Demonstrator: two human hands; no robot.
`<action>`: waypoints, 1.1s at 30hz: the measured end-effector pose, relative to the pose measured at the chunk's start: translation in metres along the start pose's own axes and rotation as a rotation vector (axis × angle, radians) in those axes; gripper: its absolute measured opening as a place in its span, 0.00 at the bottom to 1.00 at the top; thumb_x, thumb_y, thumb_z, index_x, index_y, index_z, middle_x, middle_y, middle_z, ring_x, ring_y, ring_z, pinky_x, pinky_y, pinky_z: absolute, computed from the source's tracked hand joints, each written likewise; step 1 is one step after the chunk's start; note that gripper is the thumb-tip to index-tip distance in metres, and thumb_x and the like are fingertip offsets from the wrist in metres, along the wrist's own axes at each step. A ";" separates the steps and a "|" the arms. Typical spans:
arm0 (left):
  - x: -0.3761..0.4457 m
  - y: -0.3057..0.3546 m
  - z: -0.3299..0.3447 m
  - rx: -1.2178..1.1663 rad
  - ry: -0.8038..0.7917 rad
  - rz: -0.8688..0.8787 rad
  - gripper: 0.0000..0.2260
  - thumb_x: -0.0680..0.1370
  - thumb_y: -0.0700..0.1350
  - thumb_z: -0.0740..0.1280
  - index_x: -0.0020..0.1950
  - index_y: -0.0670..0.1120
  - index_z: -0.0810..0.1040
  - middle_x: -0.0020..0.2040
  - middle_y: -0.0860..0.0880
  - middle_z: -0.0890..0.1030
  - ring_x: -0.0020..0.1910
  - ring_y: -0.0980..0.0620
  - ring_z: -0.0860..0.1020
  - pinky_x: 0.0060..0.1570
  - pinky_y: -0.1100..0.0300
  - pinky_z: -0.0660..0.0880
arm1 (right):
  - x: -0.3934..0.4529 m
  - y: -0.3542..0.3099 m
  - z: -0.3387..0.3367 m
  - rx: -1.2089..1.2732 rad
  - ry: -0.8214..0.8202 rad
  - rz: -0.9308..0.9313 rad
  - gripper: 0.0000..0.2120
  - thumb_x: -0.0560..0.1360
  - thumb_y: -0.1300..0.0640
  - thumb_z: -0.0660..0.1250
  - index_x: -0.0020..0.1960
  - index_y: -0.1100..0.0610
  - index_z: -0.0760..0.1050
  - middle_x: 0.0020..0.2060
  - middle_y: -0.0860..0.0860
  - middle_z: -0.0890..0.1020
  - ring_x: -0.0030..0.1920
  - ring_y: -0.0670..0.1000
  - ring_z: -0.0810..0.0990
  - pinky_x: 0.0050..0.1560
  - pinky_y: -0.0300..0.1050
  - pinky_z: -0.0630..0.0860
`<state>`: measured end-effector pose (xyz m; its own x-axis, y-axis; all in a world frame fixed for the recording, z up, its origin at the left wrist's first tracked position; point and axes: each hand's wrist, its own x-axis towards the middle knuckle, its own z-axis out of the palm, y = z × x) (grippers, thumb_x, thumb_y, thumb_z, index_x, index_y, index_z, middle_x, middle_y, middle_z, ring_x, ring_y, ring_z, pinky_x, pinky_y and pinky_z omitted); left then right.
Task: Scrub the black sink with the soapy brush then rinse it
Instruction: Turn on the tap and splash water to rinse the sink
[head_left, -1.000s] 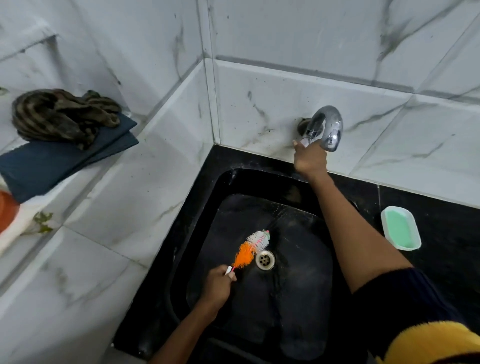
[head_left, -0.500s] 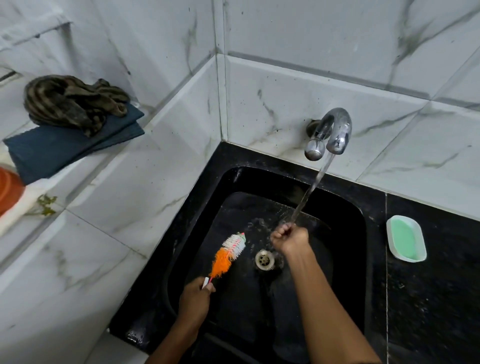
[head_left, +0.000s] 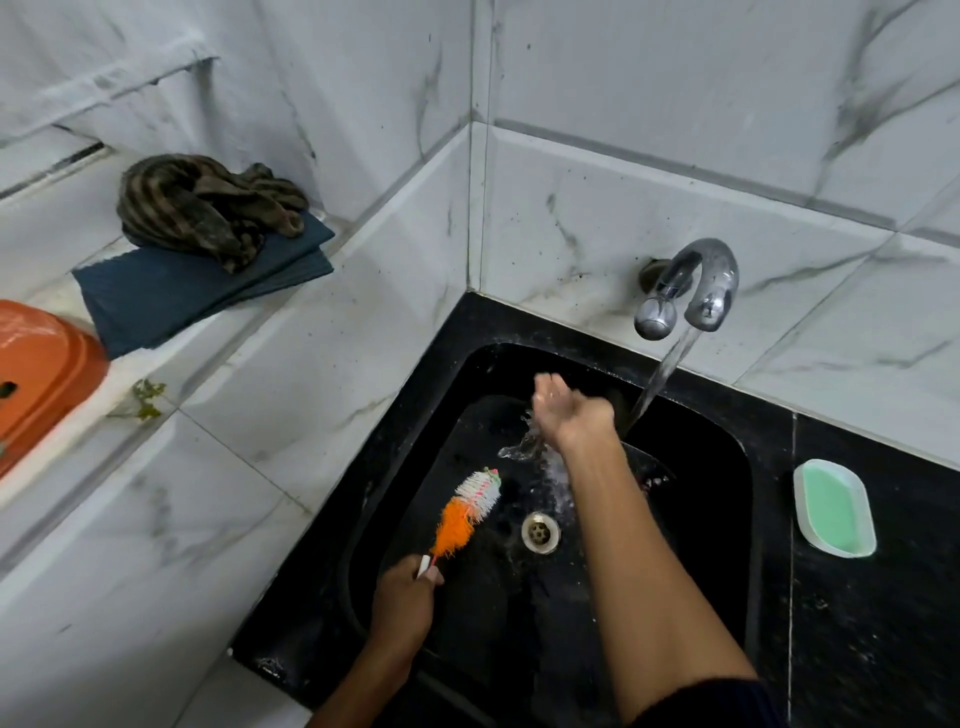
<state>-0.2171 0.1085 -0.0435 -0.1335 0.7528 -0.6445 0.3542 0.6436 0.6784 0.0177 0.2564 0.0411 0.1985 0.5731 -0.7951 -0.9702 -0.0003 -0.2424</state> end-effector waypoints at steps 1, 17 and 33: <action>0.000 0.001 0.000 0.001 -0.001 0.002 0.11 0.80 0.38 0.64 0.39 0.43 0.80 0.29 0.48 0.74 0.30 0.50 0.70 0.34 0.57 0.65 | -0.004 -0.002 0.016 -0.024 -0.071 0.004 0.20 0.84 0.58 0.48 0.66 0.69 0.70 0.61 0.64 0.77 0.63 0.61 0.77 0.64 0.52 0.74; 0.007 0.004 -0.001 0.009 0.014 0.031 0.10 0.81 0.39 0.64 0.40 0.41 0.79 0.30 0.46 0.74 0.31 0.49 0.70 0.35 0.56 0.65 | -0.006 -0.025 -0.055 0.335 0.106 0.017 0.16 0.80 0.59 0.43 0.39 0.55 0.64 0.24 0.50 0.65 0.26 0.47 0.61 0.31 0.38 0.56; 0.020 0.000 0.007 0.004 0.003 0.066 0.10 0.80 0.40 0.65 0.39 0.45 0.79 0.30 0.48 0.74 0.31 0.47 0.70 0.37 0.54 0.65 | -0.014 -0.086 -0.027 -0.086 0.004 -0.096 0.18 0.82 0.60 0.50 0.57 0.67 0.75 0.54 0.62 0.81 0.59 0.58 0.80 0.54 0.52 0.80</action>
<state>-0.2130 0.1228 -0.0585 -0.1123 0.7943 -0.5970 0.3663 0.5916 0.7182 0.1018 0.2264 0.0584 0.2903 0.5707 -0.7681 -0.9313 -0.0160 -0.3639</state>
